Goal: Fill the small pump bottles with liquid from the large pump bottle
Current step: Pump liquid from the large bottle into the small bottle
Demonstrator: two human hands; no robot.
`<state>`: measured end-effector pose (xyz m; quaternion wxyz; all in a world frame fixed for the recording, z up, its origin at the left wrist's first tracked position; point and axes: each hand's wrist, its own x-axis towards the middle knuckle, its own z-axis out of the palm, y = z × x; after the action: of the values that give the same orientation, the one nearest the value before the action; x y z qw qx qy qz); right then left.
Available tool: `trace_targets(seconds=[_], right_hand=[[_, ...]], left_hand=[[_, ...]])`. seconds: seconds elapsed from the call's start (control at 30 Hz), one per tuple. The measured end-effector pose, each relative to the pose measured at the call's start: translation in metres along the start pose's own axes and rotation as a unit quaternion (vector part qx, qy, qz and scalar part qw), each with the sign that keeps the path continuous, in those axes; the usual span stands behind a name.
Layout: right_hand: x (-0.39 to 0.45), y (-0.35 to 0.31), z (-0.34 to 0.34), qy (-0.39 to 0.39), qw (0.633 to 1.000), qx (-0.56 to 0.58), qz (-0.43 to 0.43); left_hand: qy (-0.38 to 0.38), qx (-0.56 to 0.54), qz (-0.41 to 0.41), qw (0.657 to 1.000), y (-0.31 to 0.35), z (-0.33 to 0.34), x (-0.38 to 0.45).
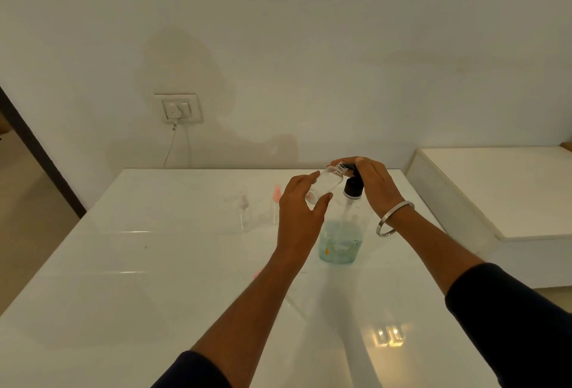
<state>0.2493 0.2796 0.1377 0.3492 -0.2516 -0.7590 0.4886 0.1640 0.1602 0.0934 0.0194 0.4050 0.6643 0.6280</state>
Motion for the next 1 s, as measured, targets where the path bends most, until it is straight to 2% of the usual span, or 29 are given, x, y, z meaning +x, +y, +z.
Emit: trace_targets(seconds=[1.0], right_hand=[[-0.002, 0.007, 0.002, 0.000, 1.000, 0.008, -0.011]], left_hand=[[-0.003, 0.016, -0.015, 1.000, -0.004, 0.003, -0.001]])
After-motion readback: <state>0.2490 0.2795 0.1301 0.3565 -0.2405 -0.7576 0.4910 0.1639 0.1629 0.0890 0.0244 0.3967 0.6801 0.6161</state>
